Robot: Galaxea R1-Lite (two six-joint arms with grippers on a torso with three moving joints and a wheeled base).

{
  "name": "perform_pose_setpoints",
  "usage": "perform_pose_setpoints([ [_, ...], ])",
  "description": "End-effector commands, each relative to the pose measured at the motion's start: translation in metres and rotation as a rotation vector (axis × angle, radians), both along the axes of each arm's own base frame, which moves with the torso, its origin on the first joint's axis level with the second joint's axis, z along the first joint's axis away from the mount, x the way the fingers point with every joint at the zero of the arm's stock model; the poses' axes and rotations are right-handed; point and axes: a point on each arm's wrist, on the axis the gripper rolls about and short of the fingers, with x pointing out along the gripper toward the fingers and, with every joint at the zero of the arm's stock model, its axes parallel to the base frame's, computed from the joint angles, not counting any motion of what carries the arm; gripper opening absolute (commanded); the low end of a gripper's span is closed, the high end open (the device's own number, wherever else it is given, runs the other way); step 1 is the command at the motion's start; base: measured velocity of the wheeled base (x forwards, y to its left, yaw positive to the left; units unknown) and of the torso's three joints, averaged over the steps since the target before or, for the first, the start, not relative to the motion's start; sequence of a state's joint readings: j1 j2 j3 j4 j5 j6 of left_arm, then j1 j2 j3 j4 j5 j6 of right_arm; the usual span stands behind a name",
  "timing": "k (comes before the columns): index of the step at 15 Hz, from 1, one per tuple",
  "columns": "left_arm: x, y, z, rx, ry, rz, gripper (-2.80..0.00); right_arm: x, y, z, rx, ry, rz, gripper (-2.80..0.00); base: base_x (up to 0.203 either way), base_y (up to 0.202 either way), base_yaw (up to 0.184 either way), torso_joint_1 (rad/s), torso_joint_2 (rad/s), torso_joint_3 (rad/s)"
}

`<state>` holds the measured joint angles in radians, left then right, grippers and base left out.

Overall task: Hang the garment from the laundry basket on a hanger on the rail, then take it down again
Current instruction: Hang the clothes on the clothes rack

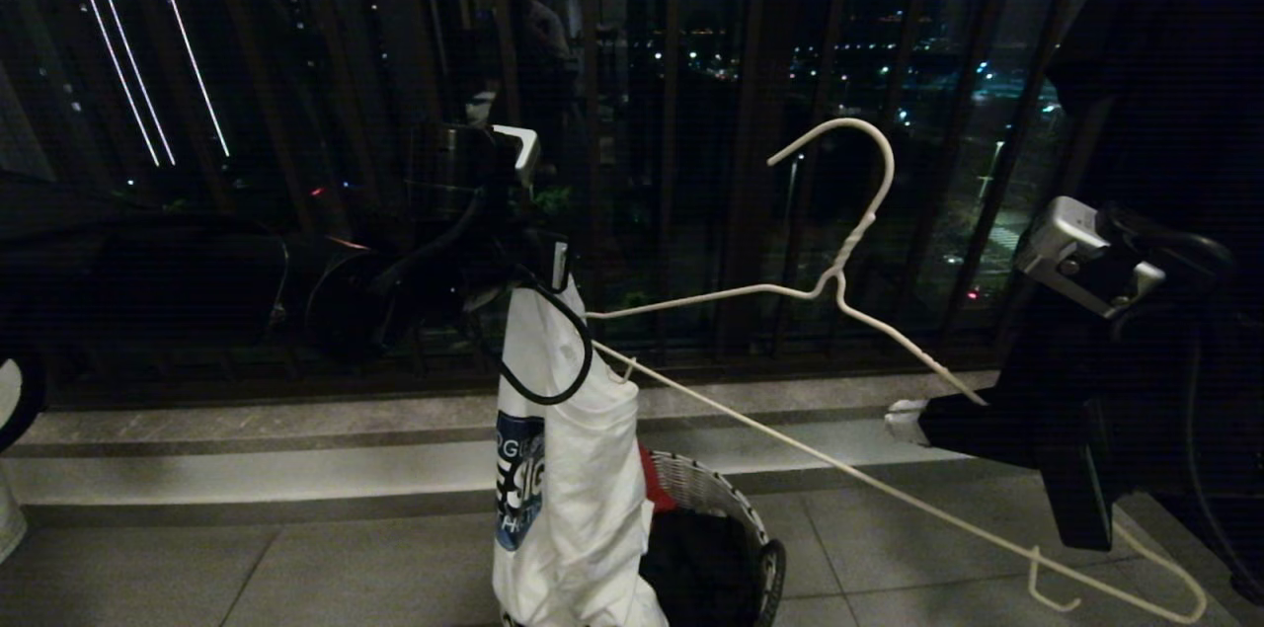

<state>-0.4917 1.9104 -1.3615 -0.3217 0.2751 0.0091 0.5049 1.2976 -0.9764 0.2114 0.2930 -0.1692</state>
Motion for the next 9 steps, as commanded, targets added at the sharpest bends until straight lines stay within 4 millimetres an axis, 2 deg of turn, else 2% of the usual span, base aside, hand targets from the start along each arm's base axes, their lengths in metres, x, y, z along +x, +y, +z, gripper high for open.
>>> perform_pose_setpoints([
  [1,0.0,-0.001,-0.002,0.004,0.003,0.0,-2.8,0.003,0.007,-0.005,-0.004,0.027,0.02,-2.8,0.0,0.0,0.0,0.0,0.0,0.0],
  [9,-0.022,-0.015,0.0,0.02,0.014,-0.057,-2.8,0.013,0.013,-0.009,0.018,0.058,-0.004,-2.8,0.0,0.0,0.0,0.0,0.0,0.0],
])
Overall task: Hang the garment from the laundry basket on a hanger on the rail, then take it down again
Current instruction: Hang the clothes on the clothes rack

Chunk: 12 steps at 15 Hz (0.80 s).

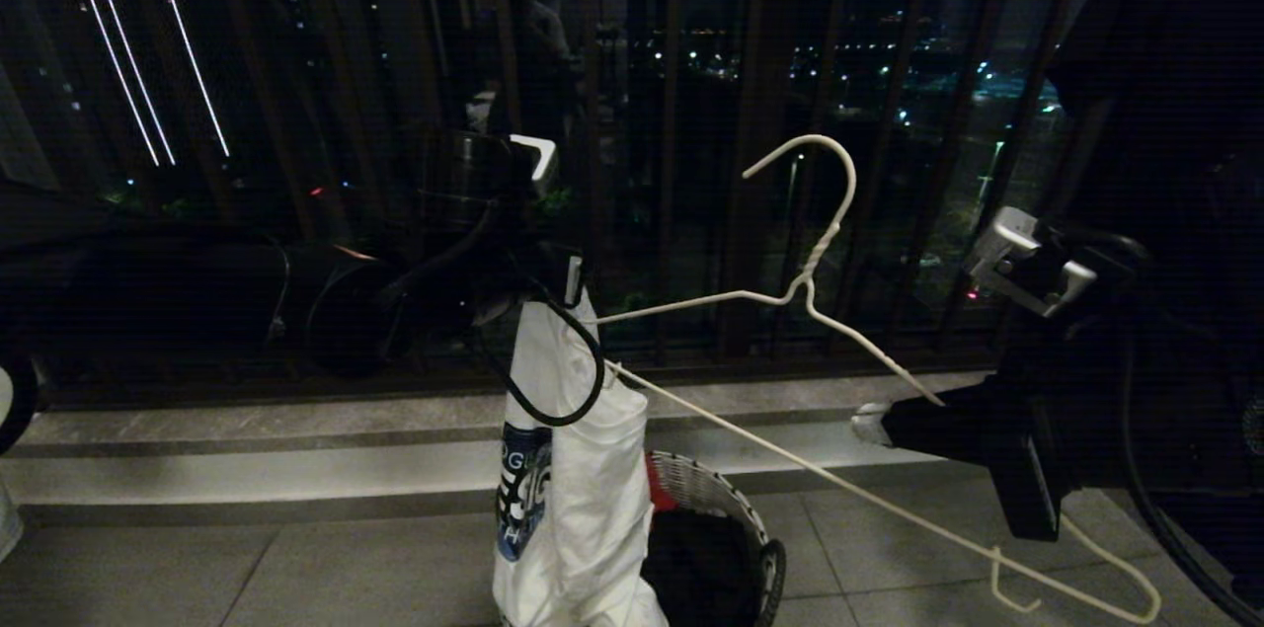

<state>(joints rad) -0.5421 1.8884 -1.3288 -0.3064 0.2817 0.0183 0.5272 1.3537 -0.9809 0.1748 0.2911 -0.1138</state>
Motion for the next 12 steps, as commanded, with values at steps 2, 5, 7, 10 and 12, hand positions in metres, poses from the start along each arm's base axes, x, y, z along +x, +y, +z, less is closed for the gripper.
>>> perform_pose_setpoints([
  [2,-0.009,-0.003,0.004,-0.004,-0.008,-0.017,-2.8,0.002,0.001,-0.002,-0.007,0.006,-0.001,-2.8,0.0,0.0,0.0,0.0,0.0,0.0],
  [5,-0.015,-0.006,0.006,0.006,0.012,-0.032,-2.8,0.002,0.001,-0.002,-0.006,0.005,-0.001,-2.8,0.0,0.0,0.0,0.0,0.0,0.0],
  [7,-0.017,-0.008,0.005,0.009,0.016,-0.04,-2.8,0.002,0.001,-0.002,-0.006,0.002,-0.006,-2.8,0.0,0.0,0.0,0.0,0.0,0.0],
  [10,-0.022,-0.012,0.003,0.027,0.046,-0.056,-2.8,0.003,0.001,-0.002,-0.006,0.001,-0.007,-2.8,0.0,0.0,0.0,0.0,0.0,0.0],
  [12,-0.024,-0.014,0.001,0.037,0.06,-0.063,-2.8,0.002,0.001,-0.001,-0.005,-0.002,-0.008,-2.8,0.0,0.0,0.0,0.0,0.0,0.0],
])
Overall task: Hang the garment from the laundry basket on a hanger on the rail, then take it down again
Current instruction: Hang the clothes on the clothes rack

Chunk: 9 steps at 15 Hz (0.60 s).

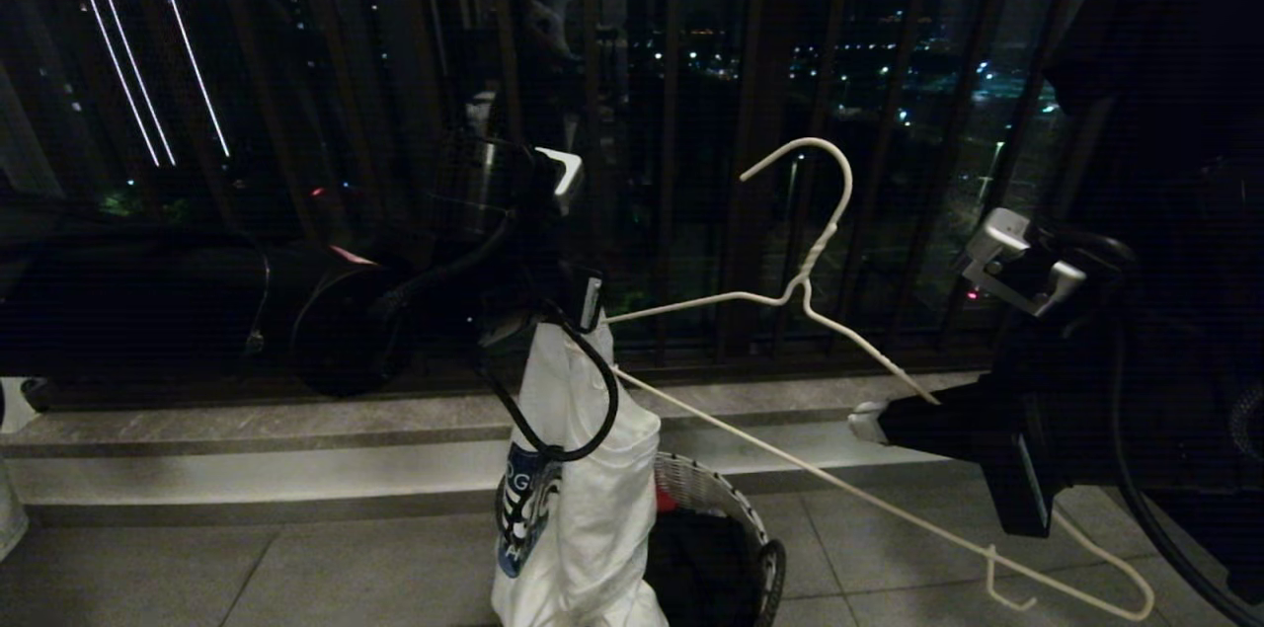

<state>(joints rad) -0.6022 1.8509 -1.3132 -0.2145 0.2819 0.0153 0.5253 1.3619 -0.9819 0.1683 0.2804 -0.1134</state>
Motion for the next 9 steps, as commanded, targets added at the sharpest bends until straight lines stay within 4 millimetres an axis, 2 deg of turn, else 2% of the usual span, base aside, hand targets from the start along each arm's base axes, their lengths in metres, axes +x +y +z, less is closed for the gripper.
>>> perform_pose_setpoints([
  [1,-0.002,-0.001,0.001,0.003,0.001,-0.004,-2.8,0.0,0.0,-0.001,-0.003,0.001,-0.001,-2.8,0.0,0.0,0.0,0.0,0.0,0.0],
  [6,-0.015,-0.015,0.0,0.012,0.028,-0.049,-2.8,0.003,0.002,-0.002,0.001,-0.012,-0.005,-2.8,0.0,0.0,0.0,0.0,0.0,0.0],
  [9,-0.02,-0.024,0.001,0.025,0.012,-0.015,-2.8,0.007,0.003,-0.003,-0.01,-0.02,-0.027,-2.8,0.0,0.0,0.0,0.0,0.0,0.0],
])
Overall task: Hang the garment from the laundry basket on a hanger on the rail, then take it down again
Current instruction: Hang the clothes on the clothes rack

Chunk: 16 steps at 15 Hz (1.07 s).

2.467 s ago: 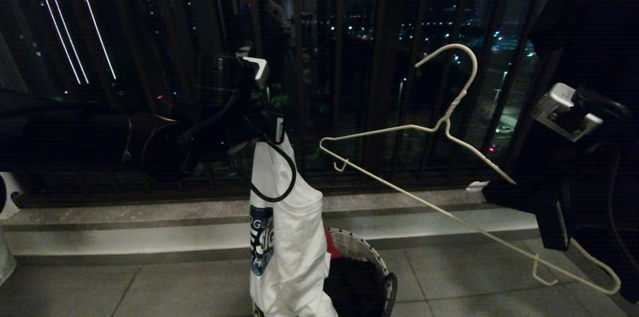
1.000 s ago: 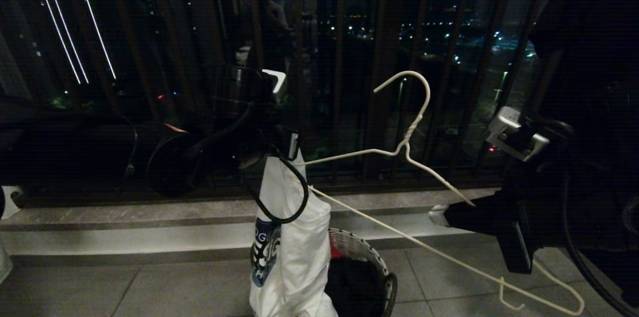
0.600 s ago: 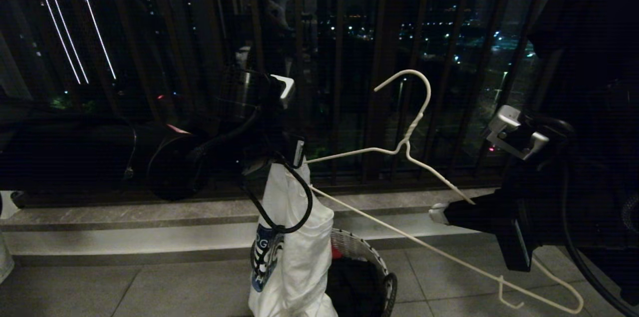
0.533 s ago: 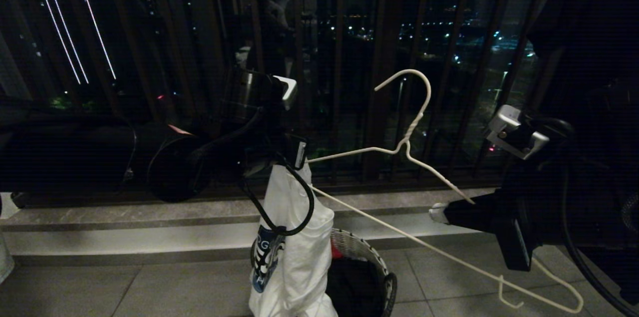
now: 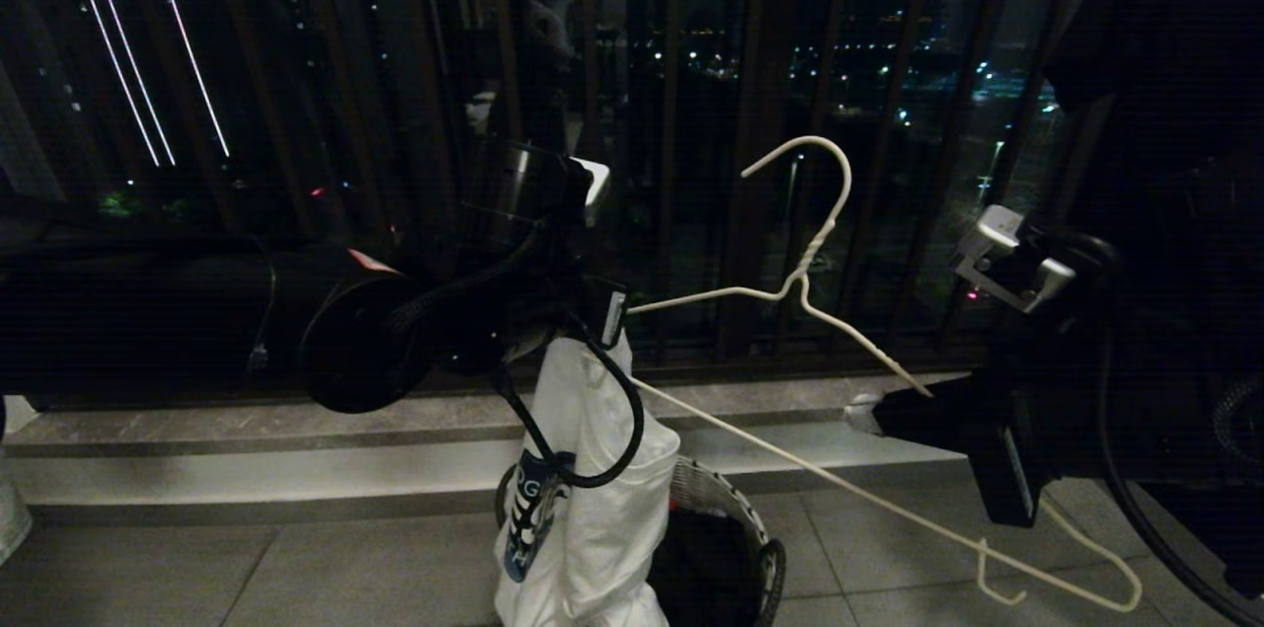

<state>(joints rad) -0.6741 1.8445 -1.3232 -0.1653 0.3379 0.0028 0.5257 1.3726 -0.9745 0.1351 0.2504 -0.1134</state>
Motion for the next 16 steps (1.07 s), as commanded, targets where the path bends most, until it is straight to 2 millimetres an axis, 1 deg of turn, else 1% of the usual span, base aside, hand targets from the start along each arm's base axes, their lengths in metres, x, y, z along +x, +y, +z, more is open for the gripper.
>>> perform_pose_setpoints([
  [1,-0.004,-0.006,0.002,-0.008,-0.008,0.002,-2.8,0.004,0.002,-0.003,-0.003,-0.003,-0.003,-2.8,0.0,0.0,0.0,0.0,0.0,0.0],
  [2,-0.007,-0.008,0.003,-0.007,0.007,-0.004,-2.8,0.006,0.003,-0.005,0.0,-0.011,-0.005,-2.8,0.0,0.0,0.0,0.0,0.0,0.0],
  [6,-0.012,-0.008,0.018,-0.044,0.134,0.046,-2.8,0.01,0.004,-0.007,-0.01,-0.042,-0.048,-2.8,0.0,0.0,0.0,0.0,0.0,0.0],
  [8,0.004,-0.004,0.009,-0.02,0.143,0.143,-2.8,0.008,0.003,-0.006,-0.009,-0.046,-0.048,-2.8,0.0,0.0,0.0,0.0,0.0,0.0],
  [10,0.019,0.001,0.004,-0.014,0.147,0.186,-2.8,0.008,0.003,-0.008,-0.012,-0.043,-0.047,-2.8,0.0,0.0,0.0,0.0,0.0,0.0],
  [13,0.028,0.007,0.002,-0.013,0.147,0.212,-2.8,0.007,0.003,-0.009,-0.019,-0.045,-0.043,-2.8,0.0,0.0,0.0,0.0,0.0,0.0],
  [16,0.026,0.009,0.004,-0.017,0.148,0.205,-2.8,0.007,0.003,-0.01,-0.025,-0.049,-0.039,-2.8,0.0,0.0,0.0,0.0,0.0,0.0],
])
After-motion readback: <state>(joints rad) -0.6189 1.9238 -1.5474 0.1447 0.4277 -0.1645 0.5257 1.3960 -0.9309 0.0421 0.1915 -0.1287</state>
